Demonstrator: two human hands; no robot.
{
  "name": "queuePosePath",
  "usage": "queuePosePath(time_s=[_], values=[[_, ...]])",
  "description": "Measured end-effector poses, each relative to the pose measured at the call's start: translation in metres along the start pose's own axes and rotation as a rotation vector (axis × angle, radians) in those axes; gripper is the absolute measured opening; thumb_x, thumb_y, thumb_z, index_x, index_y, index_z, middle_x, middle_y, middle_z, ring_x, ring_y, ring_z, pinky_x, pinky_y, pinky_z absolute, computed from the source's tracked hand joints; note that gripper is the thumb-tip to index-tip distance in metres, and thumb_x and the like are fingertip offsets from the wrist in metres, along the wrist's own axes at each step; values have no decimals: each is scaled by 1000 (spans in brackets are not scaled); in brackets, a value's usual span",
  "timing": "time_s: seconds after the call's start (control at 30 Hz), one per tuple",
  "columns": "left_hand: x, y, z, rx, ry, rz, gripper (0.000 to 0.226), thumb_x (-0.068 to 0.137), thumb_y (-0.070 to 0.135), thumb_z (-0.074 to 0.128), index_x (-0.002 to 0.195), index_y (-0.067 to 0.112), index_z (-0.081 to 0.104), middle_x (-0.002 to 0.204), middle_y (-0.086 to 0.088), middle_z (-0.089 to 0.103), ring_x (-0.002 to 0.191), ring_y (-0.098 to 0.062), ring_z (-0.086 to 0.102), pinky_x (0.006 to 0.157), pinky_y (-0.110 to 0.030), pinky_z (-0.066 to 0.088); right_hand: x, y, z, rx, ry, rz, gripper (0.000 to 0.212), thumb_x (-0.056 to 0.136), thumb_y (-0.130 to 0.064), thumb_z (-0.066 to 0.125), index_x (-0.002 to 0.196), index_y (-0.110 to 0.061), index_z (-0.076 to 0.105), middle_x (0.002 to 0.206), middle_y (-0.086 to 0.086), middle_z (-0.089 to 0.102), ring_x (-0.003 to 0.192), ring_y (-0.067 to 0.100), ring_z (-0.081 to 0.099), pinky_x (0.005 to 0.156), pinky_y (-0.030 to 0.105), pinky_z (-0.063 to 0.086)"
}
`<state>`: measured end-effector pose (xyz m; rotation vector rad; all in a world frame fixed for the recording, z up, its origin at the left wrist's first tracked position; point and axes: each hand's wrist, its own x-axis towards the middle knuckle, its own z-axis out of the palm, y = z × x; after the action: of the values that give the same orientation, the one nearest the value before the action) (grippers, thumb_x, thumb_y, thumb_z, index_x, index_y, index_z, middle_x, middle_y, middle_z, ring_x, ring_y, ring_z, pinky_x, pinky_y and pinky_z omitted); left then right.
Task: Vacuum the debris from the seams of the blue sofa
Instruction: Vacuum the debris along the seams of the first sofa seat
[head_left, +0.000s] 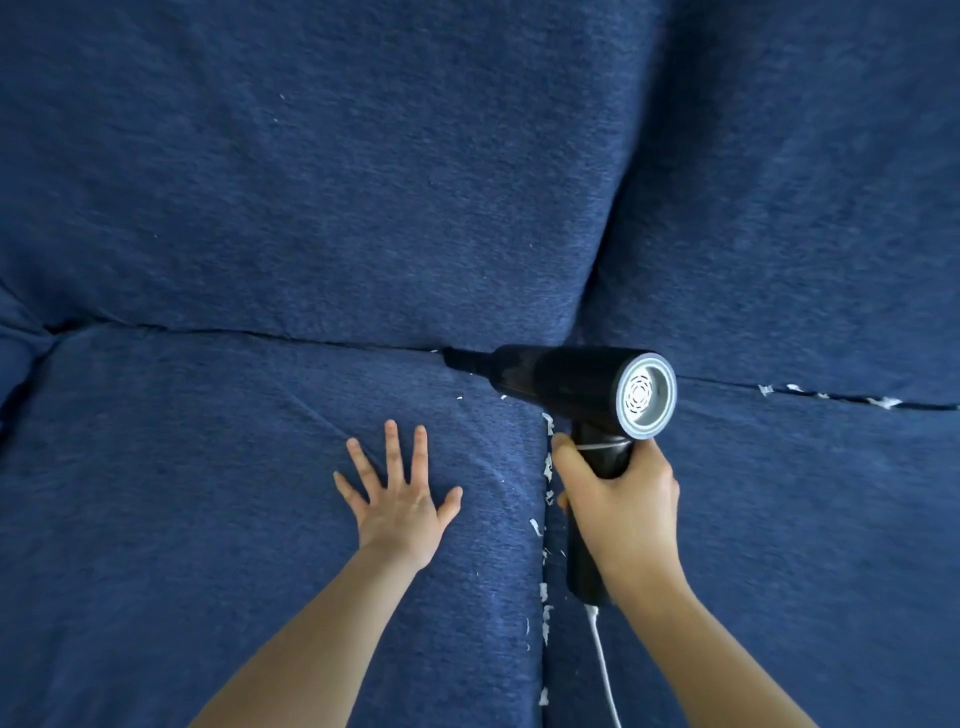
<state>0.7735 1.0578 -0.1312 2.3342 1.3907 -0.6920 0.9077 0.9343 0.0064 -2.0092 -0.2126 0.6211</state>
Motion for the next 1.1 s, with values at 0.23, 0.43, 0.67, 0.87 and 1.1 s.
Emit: queuePosePath(time_s=[0.23, 0.43, 0.67, 0.87, 1.1], values=[[1, -2, 1, -8, 3, 15, 84, 89, 72, 17, 136, 30, -39, 148, -3, -46, 135, -49, -35, 114, -65, -6, -5, -4, 13, 274, 31, 227, 14, 84, -25, 71, 81, -16, 60, 63, 6, 67, 50, 21, 65, 62, 42, 61], [2, -3, 1, 3, -4, 25, 85, 89, 73, 17, 137, 31, -39, 147, -3, -47, 135, -48, -35, 114, -64, -7, -9, -11, 47, 208, 91, 185, 16, 83, -34, 69, 89, -21, 62, 72, 1, 72, 67, 21, 73, 75, 40, 61], [1, -5, 1, 0, 6, 42, 84, 89, 73, 16, 136, 30, -39, 148, -4, -46, 135, -49, -34, 114, -65, -5, -17, -21, 25, 165, 82, 160, 13, 83, -28, 70, 85, -20, 61, 67, 1, 70, 62, 22, 71, 71, 37, 59], [0, -6, -3, -6, -26, 32, 83, 88, 74, 15, 136, 32, -38, 149, -2, -45, 135, -47, -35, 113, -66, -6, -35, -23, -5, 130, 87, 170, 17, 81, -29, 74, 80, -17, 62, 63, 4, 70, 50, 20, 67, 75, 50, 61], [0, -4, -2, -9, -34, 25, 81, 89, 74, 14, 136, 32, -37, 149, -2, -45, 135, -48, -35, 112, -67, -6, -49, -11, -34, 79, 87, 167, 19, 78, -30, 75, 75, -16, 61, 54, 4, 68, 49, 25, 67, 73, 53, 59]])
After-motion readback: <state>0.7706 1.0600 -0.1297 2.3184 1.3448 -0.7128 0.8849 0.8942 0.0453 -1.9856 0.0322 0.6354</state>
